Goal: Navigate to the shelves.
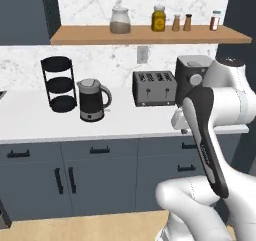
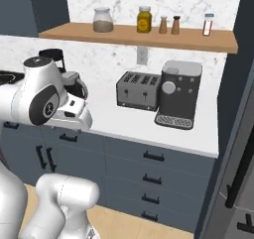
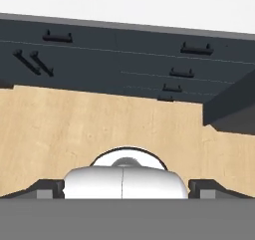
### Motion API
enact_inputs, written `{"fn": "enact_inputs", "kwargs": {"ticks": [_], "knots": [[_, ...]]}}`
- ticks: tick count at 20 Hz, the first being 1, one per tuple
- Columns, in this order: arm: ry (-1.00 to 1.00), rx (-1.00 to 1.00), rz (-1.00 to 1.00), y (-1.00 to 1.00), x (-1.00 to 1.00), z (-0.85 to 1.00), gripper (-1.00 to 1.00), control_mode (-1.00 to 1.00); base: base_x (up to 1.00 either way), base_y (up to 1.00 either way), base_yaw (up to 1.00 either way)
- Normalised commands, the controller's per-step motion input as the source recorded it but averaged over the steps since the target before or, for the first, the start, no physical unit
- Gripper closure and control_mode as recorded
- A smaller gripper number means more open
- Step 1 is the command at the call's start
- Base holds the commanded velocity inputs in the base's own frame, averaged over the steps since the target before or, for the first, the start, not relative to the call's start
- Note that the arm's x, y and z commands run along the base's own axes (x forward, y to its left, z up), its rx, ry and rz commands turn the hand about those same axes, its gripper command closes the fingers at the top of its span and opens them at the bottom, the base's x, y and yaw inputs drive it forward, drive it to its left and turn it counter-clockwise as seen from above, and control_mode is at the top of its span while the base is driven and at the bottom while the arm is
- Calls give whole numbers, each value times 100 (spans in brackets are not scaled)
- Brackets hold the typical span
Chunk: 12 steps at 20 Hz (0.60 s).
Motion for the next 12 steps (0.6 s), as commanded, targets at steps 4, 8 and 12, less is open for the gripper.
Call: {"fn": "enact_inputs", "kwargs": {"ticks": [4, 8, 12], "knots": [[0, 0, 0, 0, 0, 0, -100, 100, 41, -84, 8], [0, 0, 0, 0, 0, 0, -100, 100, 50, -19, -9], [0, 0, 0, 0, 0, 0, -100, 100, 44, 10, -28]]}}
